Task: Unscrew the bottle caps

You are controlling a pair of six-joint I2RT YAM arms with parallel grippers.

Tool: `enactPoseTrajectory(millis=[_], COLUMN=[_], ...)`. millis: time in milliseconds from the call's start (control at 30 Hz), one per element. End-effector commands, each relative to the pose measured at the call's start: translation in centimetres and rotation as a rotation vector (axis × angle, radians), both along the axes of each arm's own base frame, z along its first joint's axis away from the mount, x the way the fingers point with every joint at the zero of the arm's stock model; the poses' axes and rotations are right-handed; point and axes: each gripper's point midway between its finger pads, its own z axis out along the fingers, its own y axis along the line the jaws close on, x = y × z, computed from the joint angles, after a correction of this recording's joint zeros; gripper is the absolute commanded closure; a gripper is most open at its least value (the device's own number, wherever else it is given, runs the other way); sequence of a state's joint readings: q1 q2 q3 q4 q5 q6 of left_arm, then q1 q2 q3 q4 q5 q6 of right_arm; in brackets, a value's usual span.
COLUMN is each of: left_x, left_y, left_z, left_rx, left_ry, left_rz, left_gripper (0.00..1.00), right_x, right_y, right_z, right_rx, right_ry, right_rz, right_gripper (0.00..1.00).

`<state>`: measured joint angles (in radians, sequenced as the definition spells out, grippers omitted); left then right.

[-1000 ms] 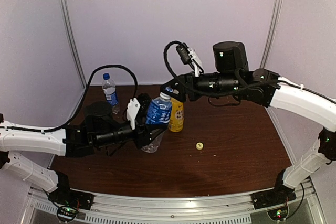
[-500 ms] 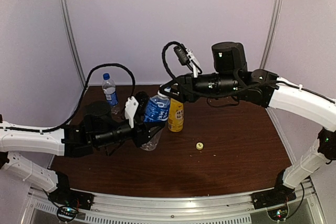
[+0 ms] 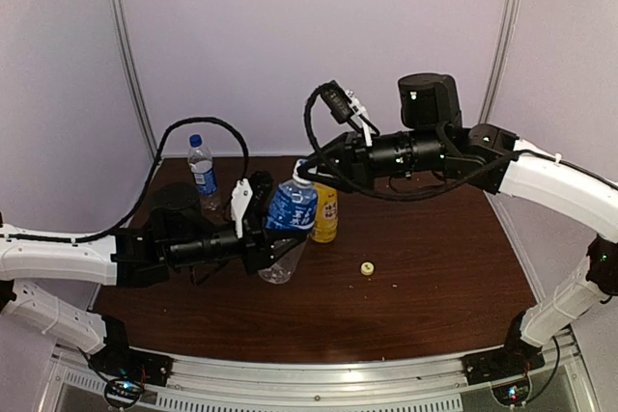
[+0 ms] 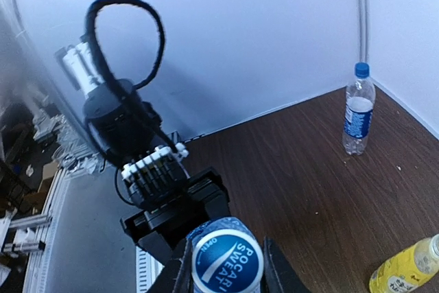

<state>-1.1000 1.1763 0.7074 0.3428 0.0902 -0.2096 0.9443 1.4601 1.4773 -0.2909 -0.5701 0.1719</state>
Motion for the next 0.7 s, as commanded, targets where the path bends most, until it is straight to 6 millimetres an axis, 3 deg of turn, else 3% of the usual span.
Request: enactPoseTrajectory(millis=[0,167,400,567,667], left_x=[-7.5,-10.3,-9.5,-7.5,-5.7], left_y=[-1.3,-1.1,-1.3,-1.3,-1.2], left_z=[3.5,4.3,4.0,3.6,3.1], left_rx=[-0.127,-0.179,-0.182,-0.162,-0.135], left_ry=[-0.083,-0.053,-0.047,-0.048,-0.047], left_rz=[-0.420,-0.589,-0.545,-0.428,-0.320], left_gripper=[0.77,0.77,0.77,0.76,0.76], right_x=[-3.6,-5.1,-3.9,-1.8,-0.9], right_y=[-0.8,-2.0,-2.2,-2.5,-2.7], right_z=[0.4,-0.2,-0.1,0.7,1.2], right_rx=[0.027,0.030,0.032,0.030,0.044], right_ry=[-0.162,-0.161,-0.139,-0.117,-0.081], right_rz=[0.291,0.493,0.442,0.266,0.184], right_gripper=[0.78,0.74,0.71,0.48,0.30])
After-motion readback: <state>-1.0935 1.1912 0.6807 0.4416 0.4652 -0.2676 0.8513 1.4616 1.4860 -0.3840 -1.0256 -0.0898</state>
